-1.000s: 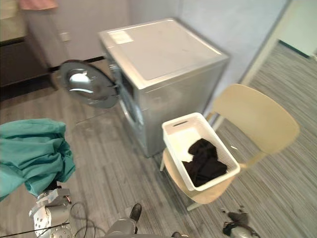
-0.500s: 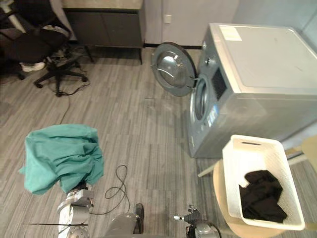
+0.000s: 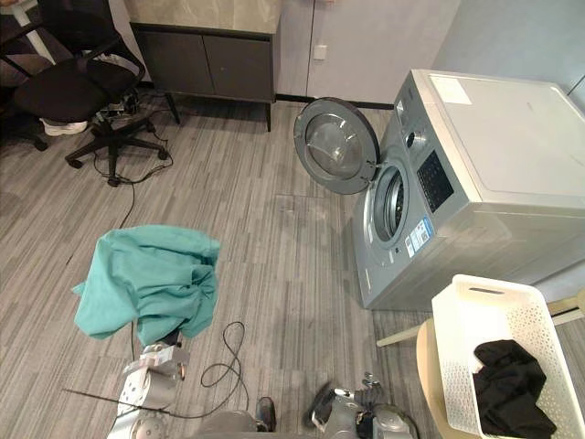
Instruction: Pick up the laundry basket with both hands and put the clothes into the washing machine.
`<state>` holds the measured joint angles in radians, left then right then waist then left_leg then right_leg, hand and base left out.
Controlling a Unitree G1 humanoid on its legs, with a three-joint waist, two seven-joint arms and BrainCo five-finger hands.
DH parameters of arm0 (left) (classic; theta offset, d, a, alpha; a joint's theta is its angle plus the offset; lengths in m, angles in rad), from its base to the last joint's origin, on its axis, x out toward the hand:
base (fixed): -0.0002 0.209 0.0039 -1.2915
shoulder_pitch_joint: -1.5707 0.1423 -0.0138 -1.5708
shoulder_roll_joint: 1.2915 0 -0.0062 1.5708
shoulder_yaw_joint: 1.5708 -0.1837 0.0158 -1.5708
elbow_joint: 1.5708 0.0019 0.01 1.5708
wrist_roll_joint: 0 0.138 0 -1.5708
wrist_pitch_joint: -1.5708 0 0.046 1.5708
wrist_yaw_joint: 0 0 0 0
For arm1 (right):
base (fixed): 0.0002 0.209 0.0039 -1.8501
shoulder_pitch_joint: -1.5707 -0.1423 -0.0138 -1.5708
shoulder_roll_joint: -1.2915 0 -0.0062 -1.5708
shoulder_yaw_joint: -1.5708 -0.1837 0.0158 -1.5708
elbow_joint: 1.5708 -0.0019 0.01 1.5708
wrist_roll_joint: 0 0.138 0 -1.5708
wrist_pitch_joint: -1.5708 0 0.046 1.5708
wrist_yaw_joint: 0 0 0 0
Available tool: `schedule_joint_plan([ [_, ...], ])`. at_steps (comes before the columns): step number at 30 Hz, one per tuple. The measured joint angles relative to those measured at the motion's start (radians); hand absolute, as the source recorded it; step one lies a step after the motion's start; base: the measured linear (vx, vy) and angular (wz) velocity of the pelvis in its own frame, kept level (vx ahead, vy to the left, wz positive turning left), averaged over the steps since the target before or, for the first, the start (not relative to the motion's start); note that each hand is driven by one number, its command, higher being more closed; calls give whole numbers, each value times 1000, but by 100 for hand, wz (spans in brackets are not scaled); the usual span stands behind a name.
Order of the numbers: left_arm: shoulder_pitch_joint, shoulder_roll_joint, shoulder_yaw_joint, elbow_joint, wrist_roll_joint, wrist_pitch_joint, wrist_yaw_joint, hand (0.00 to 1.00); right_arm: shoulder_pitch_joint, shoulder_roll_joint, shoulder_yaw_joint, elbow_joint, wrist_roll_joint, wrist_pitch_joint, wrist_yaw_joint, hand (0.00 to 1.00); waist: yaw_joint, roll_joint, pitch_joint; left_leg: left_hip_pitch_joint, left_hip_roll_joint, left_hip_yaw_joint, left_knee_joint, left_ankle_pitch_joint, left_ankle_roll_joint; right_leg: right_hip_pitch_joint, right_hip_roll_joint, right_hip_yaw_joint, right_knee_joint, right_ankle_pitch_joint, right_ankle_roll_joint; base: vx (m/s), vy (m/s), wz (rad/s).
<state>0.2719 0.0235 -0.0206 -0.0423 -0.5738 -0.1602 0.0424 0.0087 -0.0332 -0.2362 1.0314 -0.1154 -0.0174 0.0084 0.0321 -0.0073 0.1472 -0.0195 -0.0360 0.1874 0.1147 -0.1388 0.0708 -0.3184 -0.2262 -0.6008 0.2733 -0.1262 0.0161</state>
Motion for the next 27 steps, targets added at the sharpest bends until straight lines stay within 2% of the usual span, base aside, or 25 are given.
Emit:
schedule_joint_plan([
  [2,-26,-1,-1,14,0,2,-2,100,0,7,-1,0,-1,6,9,0,-10,-6,-4,43,1,-14,0,-9,-15,4,16,8,-79,70,-12,374,-21,23],
  [3,-31,1,-6,14,0,2,-2,100,0,9,-1,0,0,6,14,0,-16,-10,-6,58,1,-21,-3,-19,-29,4,14,12,-74,77,-21,509,-85,36],
  [4,-41,0,-20,14,0,2,-7,100,0,9,-8,0,0,5,17,0,-18,-11,-7,86,2,-36,2,-50,-48,-1,20,28,-19,74,-27,454,-132,38],
  [6,-41,-3,-50,14,5,2,-11,100,22,10,-29,-19,-2,11,19,0,-19,4,-23,100,50,-42,93,-147,-102,38,58,5,26,68,-34,594,-205,37],
  [7,-37,-1,-58,14,6,3,-13,100,38,18,-34,-35,-1,18,17,0,-22,0,-35,52,99,-5,269,-186,-132,83,97,-28,-2,94,-98,507,-193,23],
  [8,-34,-5,-58,17,5,6,-12,100,38,15,-37,-36,-2,21,17,0,-24,6,-35,8,142,27,399,-191,-128,103,120,-31,-8,91,-111,504,-191,-4],
  [9,-15,-20,-53,14,5,8,-12,100,42,6,-34,-40,-2,25,15,0,-20,36,-40,-69,246,89,642,-163,-112,162,190,-22,-52,83,-117,556,-187,-69],
  [10,-8,-23,-44,17,4,9,-7,100,44,2,-13,-52,3,26,13,0,-6,54,-38,-131,354,134,841,-141,-82,211,254,28,-86,63,-130,566,-156,-115],
  [11,-15,-20,-45,20,4,12,3,100,42,6,-5,-52,10,25,5,0,3,48,-39,-164,389,161,922,-151,-72,223,272,68,-91,54,-138,456,-71,-120],
  [12,-23,-18,-45,24,4,14,6,100,40,7,8,-51,12,25,-3,0,6,37,-37,-186,398,174,950,-155,-66,231,277,95,-98,53,-140,386,-31,-101],
  [14,-55,-18,-36,45,5,25,7,100,29,11,23,-38,31,26,-13,0,3,8,-23,-251,402,171,930,-157,-64,273,272,168,-126,53,-140,471,-24,-103],
  [16,-58,-18,-22,46,5,26,8,100,27,15,56,-35,36,25,-18,0,4,-4,-16,-281,399,129,852,-157,-64,315,271,233,-147,53,-140,361,74,-106],
  [17,-58,-17,-10,46,5,26,8,100,26,21,73,-35,38,23,-21,0,5,-12,-12,-292,390,89,781,-157,-65,332,267,268,-150,53,-140,307,196,-109],
  [18,-55,-14,17,46,8,26,9,100,26,28,101,-34,36,20,-23,0,7,-32,-3,-316,355,-2,652,-154,-70,354,248,316,-155,48,-132,280,224,-104],
  [19,-54,-14,26,46,8,25,9,100,25,29,106,-34,35,18,-22,0,7,-41,0,-327,339,-49,604,-150,-77,360,237,332,-154,42,-119,249,276,-94],
  [20,-53,-12,37,46,8,25,11,100,28,35,123,-33,33,15,-22,0,8,-50,3,-340,315,-124,526,-136,-97,370,220,350,-152,27,-84,226,327,-70],
  [21,-47,-13,45,46,8,24,17,100,30,29,129,-31,26,11,-22,0,6,-44,1,-348,296,-222,414,-108,-135,381,207,364,-148,3,-31,267,446,-78],
  [22,-41,-20,49,46,8,24,23,100,35,13,133,-28,21,1,-22,0,3,-17,-4,-326,304,-306,272,-45,-144,384,212,383,-122,-25,21,223,413,-63],
  [23,-35,-31,50,46,9,23,24,100,41,-2,134,-29,18,-3,-22,0,2,7,-8,-313,315,-335,205,1,-150,383,219,390,-103,-43,44,211,463,-50],
  [24,-28,-33,52,49,9,23,25,100,43,-7,127,-19,9,-4,-24,0,-2,10,-6,-301,305,-342,222,114,-256,384,203,412,-64,-79,80,282,465,-15],
  [25,-25,-3,67,47,9,20,28,100,53,30,128,-14,6,-5,-23,0,-15,-66,-28,-294,250,-317,219,97,-241,383,143,417,-49,-95,97,284,414,1],
  [27,-28,20,66,47,8,19,28,100,59,61,127,3,7,-8,-16,0,-15,-107,-33,-297,206,-300,255,68,-213,389,101,421,-51,-101,106,225,257,10],
])
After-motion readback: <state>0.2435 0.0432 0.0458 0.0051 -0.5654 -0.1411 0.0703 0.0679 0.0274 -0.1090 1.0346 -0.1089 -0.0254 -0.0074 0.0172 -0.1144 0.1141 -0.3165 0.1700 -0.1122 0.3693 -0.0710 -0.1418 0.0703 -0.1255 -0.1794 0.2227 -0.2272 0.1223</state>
